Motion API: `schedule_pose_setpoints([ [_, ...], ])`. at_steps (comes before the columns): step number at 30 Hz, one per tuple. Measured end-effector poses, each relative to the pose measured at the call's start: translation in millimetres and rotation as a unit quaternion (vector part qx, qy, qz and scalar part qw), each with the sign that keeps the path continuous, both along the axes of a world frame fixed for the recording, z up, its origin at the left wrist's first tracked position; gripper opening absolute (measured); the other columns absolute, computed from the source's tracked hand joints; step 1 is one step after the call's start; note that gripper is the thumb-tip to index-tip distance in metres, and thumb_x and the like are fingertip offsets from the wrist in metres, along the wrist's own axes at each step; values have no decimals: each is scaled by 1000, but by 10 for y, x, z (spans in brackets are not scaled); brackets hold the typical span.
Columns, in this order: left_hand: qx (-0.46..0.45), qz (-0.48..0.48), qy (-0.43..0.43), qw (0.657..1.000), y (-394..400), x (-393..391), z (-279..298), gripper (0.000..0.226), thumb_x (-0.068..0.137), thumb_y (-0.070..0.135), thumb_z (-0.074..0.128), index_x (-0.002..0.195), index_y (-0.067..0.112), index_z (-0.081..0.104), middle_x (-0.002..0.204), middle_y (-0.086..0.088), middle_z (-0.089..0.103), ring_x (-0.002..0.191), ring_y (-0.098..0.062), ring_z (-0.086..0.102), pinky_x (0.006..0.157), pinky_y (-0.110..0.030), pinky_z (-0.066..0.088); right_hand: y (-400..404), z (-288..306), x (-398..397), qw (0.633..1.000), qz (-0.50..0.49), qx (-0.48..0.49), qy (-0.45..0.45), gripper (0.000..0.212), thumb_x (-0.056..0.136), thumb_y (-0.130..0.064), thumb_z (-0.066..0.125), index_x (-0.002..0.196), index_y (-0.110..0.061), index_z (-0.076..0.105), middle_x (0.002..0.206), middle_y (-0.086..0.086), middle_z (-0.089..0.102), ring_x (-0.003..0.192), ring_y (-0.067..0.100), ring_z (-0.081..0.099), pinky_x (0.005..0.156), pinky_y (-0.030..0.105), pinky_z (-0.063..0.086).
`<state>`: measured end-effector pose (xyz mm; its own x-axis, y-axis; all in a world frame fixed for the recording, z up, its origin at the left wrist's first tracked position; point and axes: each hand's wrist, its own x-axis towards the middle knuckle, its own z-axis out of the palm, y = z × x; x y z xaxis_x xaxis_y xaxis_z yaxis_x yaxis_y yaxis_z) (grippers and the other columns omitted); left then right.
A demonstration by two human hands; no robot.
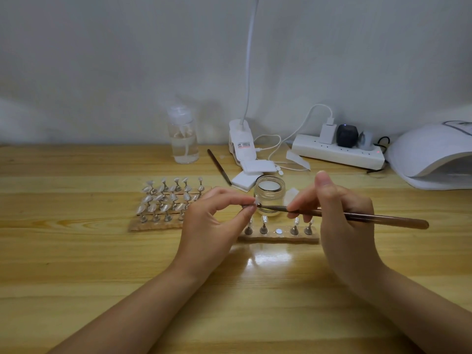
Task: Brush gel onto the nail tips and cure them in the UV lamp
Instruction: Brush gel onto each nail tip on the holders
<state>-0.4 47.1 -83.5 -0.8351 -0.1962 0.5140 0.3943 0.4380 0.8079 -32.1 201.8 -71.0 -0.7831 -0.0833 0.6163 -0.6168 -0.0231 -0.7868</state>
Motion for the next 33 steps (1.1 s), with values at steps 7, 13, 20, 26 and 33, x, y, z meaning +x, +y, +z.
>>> schedule_pose_setpoints([
  [7,2,3,4,1000,1,-9,-6,22,73,9,72,80,29,69,81,10,67,82,3,60,73,-6,41,-3,18,3,1000,-12,8,-11,41,85,-42,40,63,-19,66,58,14,61,49,11,54,47,13,42],
  [13,4,7,4,1000,-2,-14,-21,23,73,8,73,78,30,69,79,9,67,80,3,60,72,-5,39,-20,21,23,1000,2,12,-11,43,85,-42,41,58,-19,65,56,3,64,48,15,56,43,22,42],
  [20,5,5,-2,1000,0,-6,-14,21,73,9,72,79,29,70,79,11,67,81,4,60,72,-5,40,-6,16,1,1000,-5,-1,-7,42,87,-40,40,62,-17,65,57,7,63,50,6,56,51,11,42],
  [26,13,2,-5,1000,4,-7,-9,22,73,6,72,78,27,70,80,10,68,80,5,60,70,-4,40,-30,14,15,1000,-1,18,-17,39,90,-38,47,61,-18,66,59,5,65,50,15,56,46,19,42],
  [33,9,4,-12,1000,1,-2,-4,19,73,9,72,80,27,70,81,11,68,81,5,60,72,-4,40,-7,15,10,1000,-4,-9,-23,43,90,-37,43,59,-17,64,56,4,63,51,4,55,51,12,42],
])
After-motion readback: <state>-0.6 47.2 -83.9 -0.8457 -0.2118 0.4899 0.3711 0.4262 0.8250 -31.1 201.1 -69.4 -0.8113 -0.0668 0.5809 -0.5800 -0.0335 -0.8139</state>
